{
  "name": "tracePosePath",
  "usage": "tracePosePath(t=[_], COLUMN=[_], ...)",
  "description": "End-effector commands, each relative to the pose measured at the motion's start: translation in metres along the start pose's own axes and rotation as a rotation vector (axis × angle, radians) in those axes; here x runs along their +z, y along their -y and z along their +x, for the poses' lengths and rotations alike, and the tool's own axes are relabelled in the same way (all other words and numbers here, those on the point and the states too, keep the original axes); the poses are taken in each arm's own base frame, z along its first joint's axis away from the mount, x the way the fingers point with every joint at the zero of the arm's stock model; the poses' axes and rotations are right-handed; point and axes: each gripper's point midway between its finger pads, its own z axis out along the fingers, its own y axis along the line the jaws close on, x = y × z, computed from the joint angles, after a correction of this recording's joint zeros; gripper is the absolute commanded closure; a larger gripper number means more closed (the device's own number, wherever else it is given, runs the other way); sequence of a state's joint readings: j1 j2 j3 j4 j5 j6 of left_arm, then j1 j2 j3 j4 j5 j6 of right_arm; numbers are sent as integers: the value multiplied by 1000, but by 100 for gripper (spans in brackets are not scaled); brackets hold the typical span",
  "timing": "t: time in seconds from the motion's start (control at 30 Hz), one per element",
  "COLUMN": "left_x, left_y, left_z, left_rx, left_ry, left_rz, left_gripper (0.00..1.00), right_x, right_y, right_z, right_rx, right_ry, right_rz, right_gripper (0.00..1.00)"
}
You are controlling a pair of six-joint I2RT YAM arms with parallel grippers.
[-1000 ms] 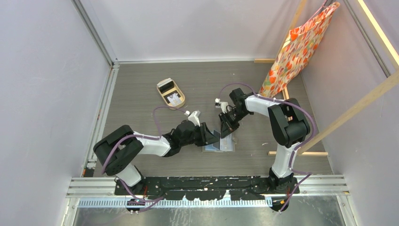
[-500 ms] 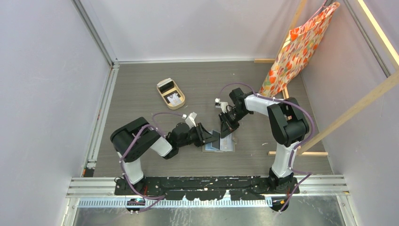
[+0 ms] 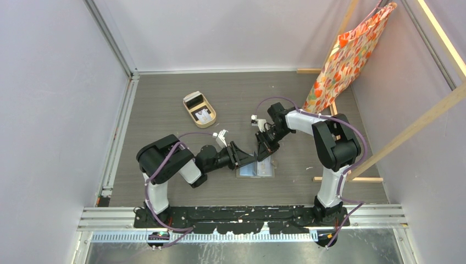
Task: Put the credit cards into the card holder
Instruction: Turn over the card slot in the card holder.
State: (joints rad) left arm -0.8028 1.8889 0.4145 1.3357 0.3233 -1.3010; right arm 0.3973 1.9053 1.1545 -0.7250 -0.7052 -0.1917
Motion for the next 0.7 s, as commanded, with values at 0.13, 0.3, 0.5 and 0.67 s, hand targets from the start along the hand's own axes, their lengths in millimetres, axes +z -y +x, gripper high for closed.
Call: tracePosePath(t=[0.13, 0.3, 0.5, 0.67], left_x=[3, 6, 8, 10], left_y=[20, 13, 8, 4], left_z=[-5, -3, -2, -1], left_rx=[21, 4, -5, -13], left_ry=[1, -3, -10, -15], left_rz=[93, 77, 67, 58], left_gripper=[64, 67, 75, 79], right_x=[0, 0, -2, -7], right_y=[11, 10, 10, 3], right_z=[-4, -4, -5, -8], right_rx=[-28, -29, -32, -46], right_ry=[-7, -8, -7, 9], right_rz=[56, 54, 53, 27], right_gripper=[88, 88, 88, 87])
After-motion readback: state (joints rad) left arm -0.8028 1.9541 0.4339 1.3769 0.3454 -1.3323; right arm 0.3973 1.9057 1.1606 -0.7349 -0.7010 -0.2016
